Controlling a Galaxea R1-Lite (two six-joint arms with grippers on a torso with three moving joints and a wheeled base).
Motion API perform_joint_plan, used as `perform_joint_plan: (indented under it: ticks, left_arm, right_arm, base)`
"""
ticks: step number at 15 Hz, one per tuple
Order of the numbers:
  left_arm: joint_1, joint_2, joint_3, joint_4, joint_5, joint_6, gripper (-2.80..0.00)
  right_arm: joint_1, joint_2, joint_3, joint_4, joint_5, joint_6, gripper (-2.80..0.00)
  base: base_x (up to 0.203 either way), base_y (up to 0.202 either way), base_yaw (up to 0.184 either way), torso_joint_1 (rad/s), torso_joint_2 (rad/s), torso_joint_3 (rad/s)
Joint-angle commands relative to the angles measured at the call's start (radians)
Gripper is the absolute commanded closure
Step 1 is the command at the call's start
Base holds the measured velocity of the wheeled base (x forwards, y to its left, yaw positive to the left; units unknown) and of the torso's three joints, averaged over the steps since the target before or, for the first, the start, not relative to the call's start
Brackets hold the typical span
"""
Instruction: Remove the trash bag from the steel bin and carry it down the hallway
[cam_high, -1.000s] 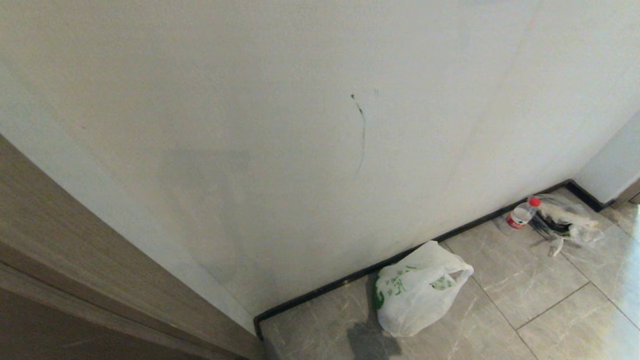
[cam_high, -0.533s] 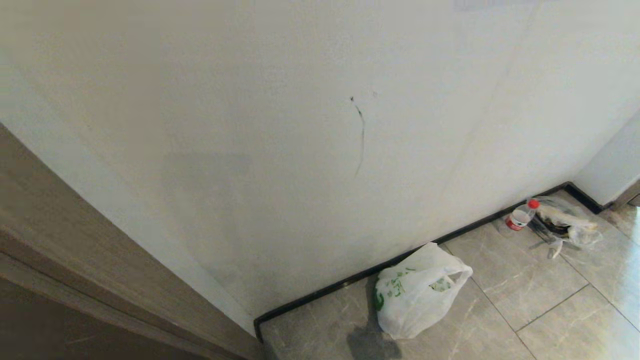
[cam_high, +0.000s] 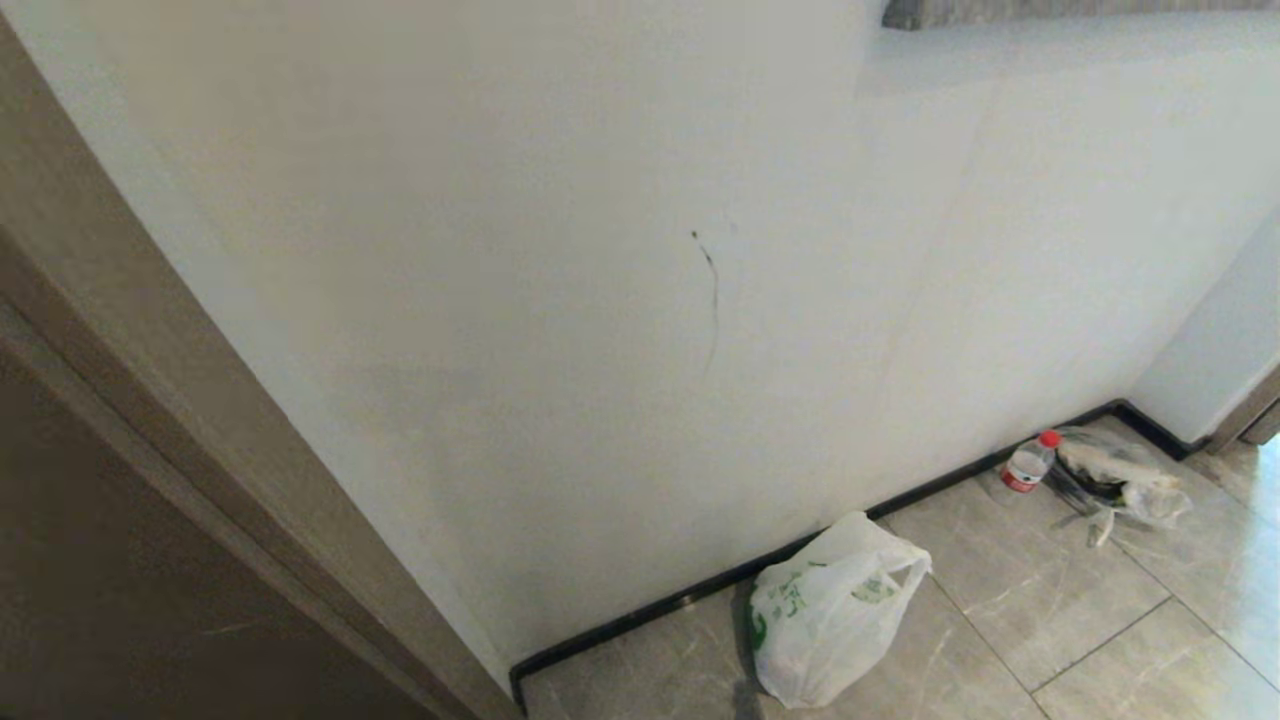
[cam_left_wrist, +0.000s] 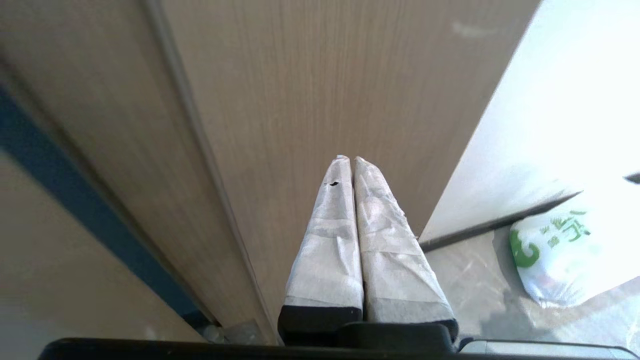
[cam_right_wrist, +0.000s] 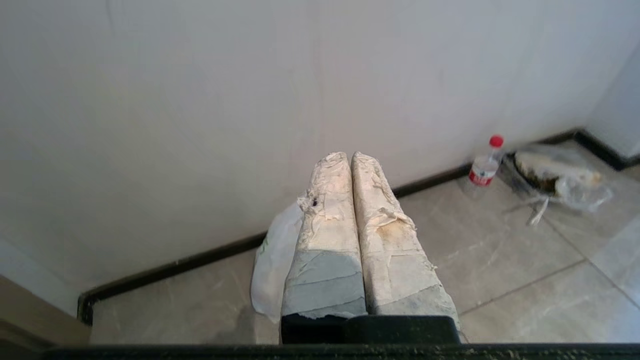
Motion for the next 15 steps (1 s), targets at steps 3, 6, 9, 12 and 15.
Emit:
perform_joint_plan:
  ticks: [3, 6, 9, 12, 15]
  left_arm:
    - [0.0, 0.0, 0.002, 0.0, 0.001, -0.001, 0.0]
    - [0.0, 0.0, 0.002, 0.0, 0.001, -0.001, 0.0]
    - [0.0, 0.0, 0.002, -0.001, 0.001, -0.001, 0.0]
    - [0.0, 0.0, 0.002, -0.002, 0.001, -0.001, 0.0]
    - [0.0, 0.0, 0.001, -0.002, 0.001, 0.003, 0.0]
  right_arm:
    - [0.0, 0.0, 0.04, -0.001, 0.0, 0.0, 0.0]
    - [0.0, 0.0, 0.04, -0.001, 0.0, 0.0, 0.0]
    - [0.0, 0.0, 0.04, -0.001, 0.0, 0.0, 0.0]
    - [0.0, 0.0, 0.04, -0.001, 0.0, 0.0, 0.0]
    - [0.0, 0.0, 0.04, -0.001, 0.0, 0.0, 0.0]
  base:
    - [0.0, 0.0, 0.0, 0.001, 0.0, 0.202]
    - [0.0, 0.0, 0.0, -0.001, 0.0, 0.205]
    - [0.0, 0.0, 0.0, 0.004, 0.0, 0.196]
    - [0.0, 0.0, 0.0, 0.004, 0.0, 0.202]
    - [0.0, 0.0, 0.0, 0.002, 0.0, 0.109]
